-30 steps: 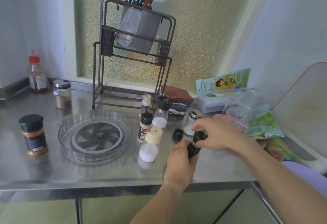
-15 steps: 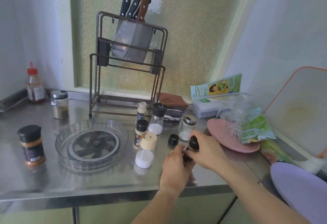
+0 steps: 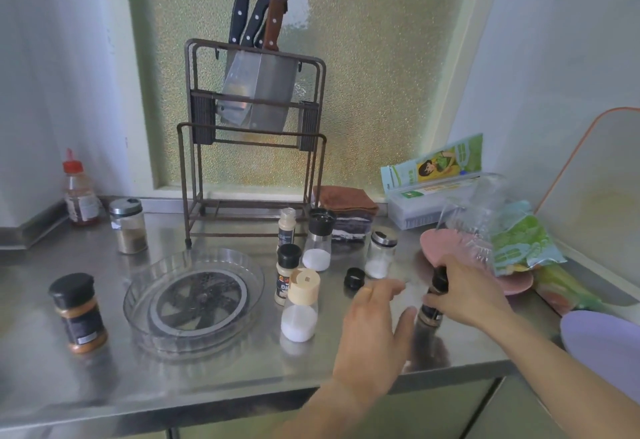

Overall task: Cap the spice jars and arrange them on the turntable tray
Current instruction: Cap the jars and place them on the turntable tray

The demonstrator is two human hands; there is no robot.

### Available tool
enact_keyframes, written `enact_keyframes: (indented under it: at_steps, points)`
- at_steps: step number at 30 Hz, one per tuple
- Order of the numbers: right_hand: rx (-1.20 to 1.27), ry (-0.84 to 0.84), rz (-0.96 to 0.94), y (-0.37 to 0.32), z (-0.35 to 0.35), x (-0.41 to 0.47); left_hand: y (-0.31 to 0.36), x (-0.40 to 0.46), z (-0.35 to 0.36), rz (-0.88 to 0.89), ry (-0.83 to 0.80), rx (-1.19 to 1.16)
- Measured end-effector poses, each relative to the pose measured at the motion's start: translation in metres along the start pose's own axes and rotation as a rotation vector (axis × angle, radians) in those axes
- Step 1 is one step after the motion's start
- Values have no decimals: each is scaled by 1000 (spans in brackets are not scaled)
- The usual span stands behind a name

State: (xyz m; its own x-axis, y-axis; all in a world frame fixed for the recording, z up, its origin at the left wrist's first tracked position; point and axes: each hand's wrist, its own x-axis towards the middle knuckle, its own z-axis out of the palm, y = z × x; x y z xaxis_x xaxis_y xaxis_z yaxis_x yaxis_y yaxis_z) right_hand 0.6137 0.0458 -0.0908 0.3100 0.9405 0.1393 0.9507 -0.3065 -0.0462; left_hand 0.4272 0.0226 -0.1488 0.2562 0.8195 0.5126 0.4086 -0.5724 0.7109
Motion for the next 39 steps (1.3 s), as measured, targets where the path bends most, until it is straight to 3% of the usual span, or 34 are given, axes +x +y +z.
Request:
enact_keyframes:
  at_steps: [4, 6, 13, 21, 32, 39]
  points:
    - [-46, 287, -52, -15, -18, -2, 36, 53, -75, 97, 85, 107]
    - [23, 320, -110, -35, -30, -2, 35, 87, -109, 62, 111, 185]
    - [70, 228, -333, -103, -25, 13, -46, 160, -163, -323, -126, 458]
    - [-101, 72, -357, -126, 35, 42, -124, 188, -131, -379, -270, 471]
    - [-119, -114, -378, -124, 63, 44, -143, 188, -117, -289, -168, 585]
    - [70, -76, -366, -117, 36, 33, -88, 184, -148, -235, 56, 420]
